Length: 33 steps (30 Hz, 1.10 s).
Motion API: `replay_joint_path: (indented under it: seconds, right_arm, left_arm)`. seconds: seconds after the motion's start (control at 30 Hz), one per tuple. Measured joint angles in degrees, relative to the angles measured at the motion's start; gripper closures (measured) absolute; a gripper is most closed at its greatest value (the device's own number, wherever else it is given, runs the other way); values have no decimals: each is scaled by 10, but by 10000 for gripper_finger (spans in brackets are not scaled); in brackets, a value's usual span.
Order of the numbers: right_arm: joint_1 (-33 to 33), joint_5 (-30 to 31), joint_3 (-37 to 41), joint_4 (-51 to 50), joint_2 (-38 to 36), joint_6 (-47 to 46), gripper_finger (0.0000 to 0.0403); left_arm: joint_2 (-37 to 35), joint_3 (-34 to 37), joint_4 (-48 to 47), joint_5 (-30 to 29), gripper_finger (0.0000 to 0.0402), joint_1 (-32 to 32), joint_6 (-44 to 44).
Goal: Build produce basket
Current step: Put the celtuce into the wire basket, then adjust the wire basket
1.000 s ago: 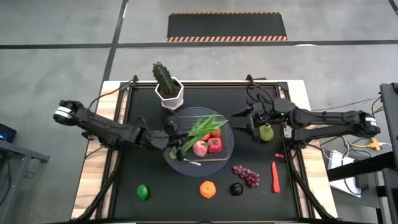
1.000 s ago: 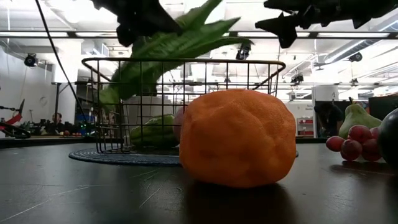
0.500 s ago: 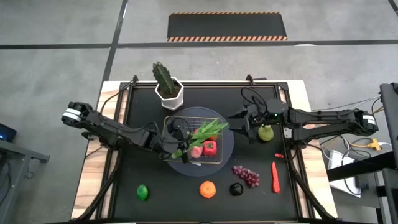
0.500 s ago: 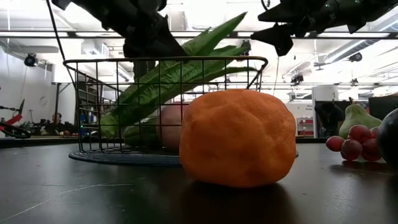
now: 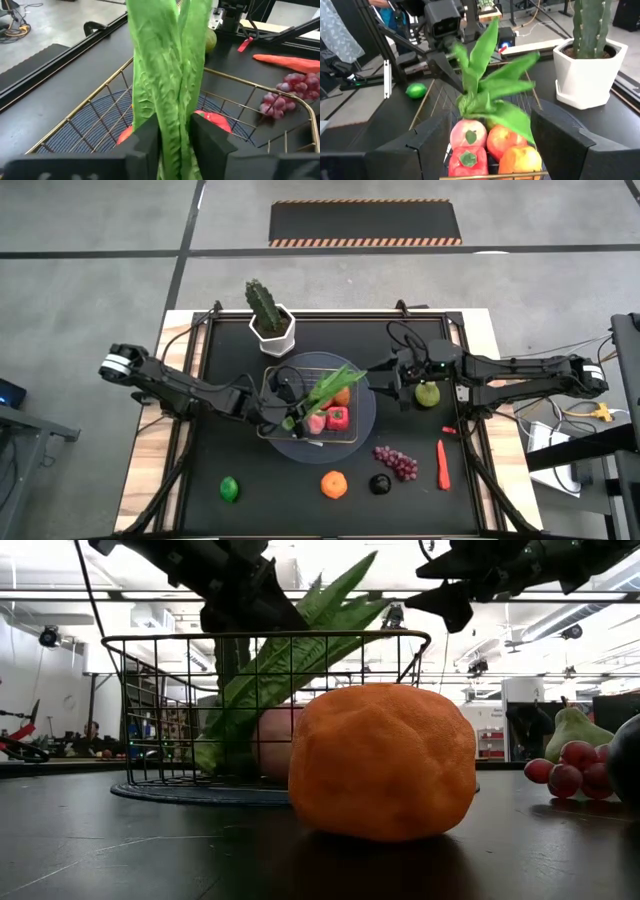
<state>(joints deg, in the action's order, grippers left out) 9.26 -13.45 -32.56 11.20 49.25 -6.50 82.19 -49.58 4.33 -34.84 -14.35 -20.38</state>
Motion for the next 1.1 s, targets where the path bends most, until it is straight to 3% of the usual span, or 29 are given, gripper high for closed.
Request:
replay_joint_path:
  seconds: [0.23, 0.7, 1.1]
  right_arm:
    - [0, 0, 0, -21, 0, -1, 153]
    - [0, 0, 0, -37, 0, -1, 153]
    - [0, 0, 0, -48, 0, -6, 151]
  left_arm:
    - [-18, 0, -5, 37, 277, 0, 12]
    - [-48, 1, -8, 52, 268, 0, 12]
    - [-73, -9, -44, 58, 167, 0, 24]
